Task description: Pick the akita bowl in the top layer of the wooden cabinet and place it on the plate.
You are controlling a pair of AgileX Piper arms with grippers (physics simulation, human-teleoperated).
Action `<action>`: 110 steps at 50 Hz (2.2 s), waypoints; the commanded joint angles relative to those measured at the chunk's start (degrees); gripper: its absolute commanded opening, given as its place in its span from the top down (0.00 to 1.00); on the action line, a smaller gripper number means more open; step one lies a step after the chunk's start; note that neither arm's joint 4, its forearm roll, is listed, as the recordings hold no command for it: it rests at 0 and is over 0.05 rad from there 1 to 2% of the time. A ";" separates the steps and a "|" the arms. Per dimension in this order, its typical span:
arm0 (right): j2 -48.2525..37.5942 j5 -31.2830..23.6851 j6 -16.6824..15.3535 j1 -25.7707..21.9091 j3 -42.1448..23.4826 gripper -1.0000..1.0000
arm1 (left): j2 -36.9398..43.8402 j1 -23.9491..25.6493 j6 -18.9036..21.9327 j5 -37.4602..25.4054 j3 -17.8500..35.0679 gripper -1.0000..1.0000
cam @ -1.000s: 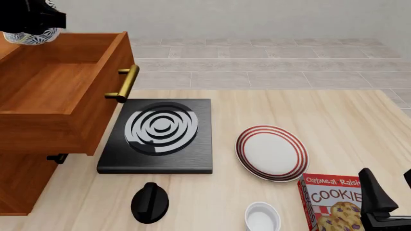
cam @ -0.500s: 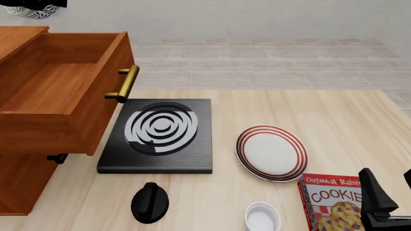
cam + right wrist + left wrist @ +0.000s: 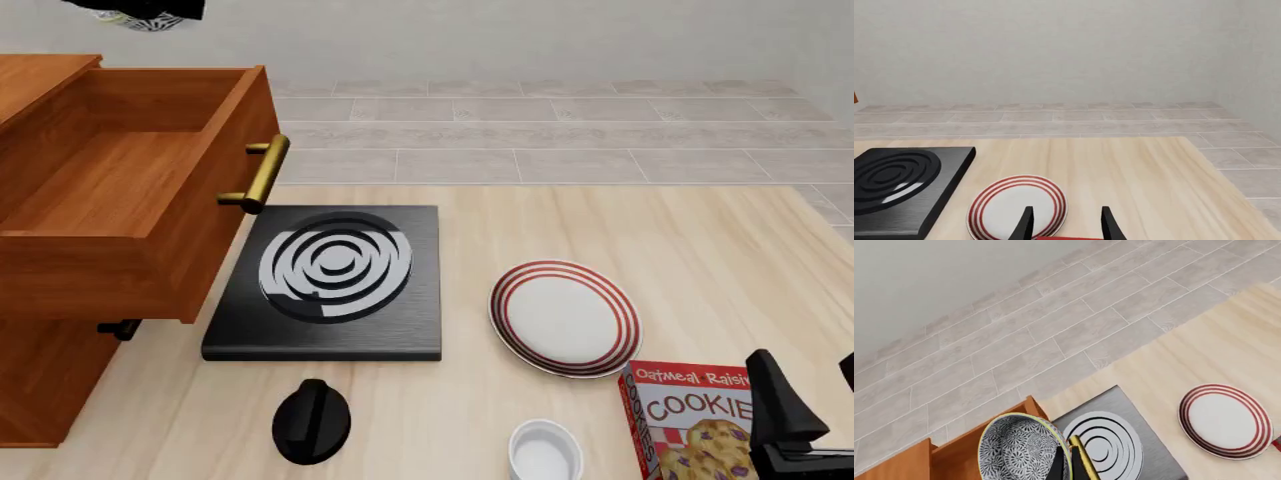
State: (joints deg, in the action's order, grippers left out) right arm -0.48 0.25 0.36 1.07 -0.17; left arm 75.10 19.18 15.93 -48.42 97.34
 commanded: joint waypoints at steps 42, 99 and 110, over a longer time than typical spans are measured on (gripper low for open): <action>-0.04 0.00 1.00 -0.42 -0.05 0.00 | 7.44 15.08 5.25 4.54 1.93 1.00; -0.27 0.36 1.89 -0.18 -0.12 0.00 | 16.25 25.49 8.00 16.67 -4.20 1.00; -0.33 0.40 2.14 -0.22 -0.11 0.00 | 17.28 26.62 8.11 18.46 -5.73 1.00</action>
State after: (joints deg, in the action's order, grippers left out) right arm -0.71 0.57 2.27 0.90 -0.27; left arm 91.53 44.55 23.79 -31.82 92.63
